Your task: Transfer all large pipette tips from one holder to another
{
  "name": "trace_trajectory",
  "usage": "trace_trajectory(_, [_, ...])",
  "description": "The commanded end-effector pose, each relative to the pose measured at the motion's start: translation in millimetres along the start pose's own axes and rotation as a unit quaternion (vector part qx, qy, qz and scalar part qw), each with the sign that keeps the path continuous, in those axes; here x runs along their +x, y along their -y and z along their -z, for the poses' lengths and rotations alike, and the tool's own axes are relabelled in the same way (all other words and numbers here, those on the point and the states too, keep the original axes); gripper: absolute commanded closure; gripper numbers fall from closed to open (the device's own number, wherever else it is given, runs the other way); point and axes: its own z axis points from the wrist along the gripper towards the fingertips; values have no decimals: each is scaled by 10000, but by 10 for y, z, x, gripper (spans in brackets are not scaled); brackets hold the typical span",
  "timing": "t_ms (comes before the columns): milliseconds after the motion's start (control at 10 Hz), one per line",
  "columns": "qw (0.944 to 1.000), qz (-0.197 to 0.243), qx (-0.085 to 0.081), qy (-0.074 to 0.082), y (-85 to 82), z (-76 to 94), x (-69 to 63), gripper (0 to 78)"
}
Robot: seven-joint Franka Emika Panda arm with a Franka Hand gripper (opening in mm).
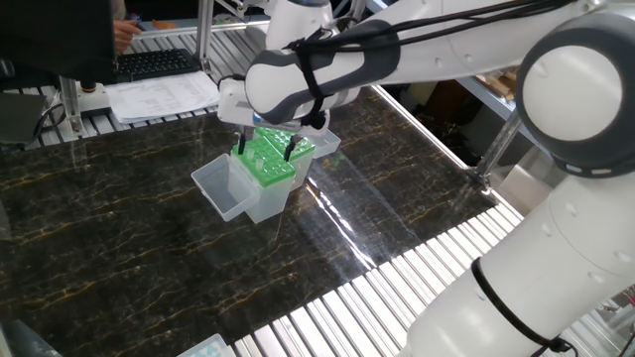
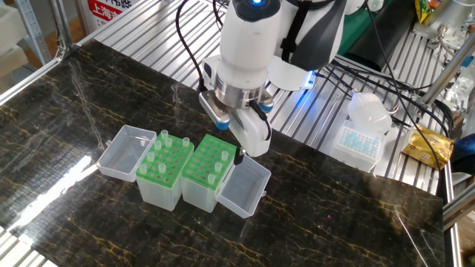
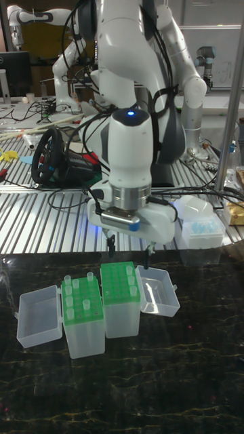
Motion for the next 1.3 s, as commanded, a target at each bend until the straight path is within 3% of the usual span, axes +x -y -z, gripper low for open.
trace_trajectory(100, [9999,105,1,11,-21,-61,-14,1])
trace_trajectory(400, [9999,167,-29,-3,-39,-165,-24,1])
trace_trajectory(1300, [9999,153,-28,-19,-46,-227,-24,1])
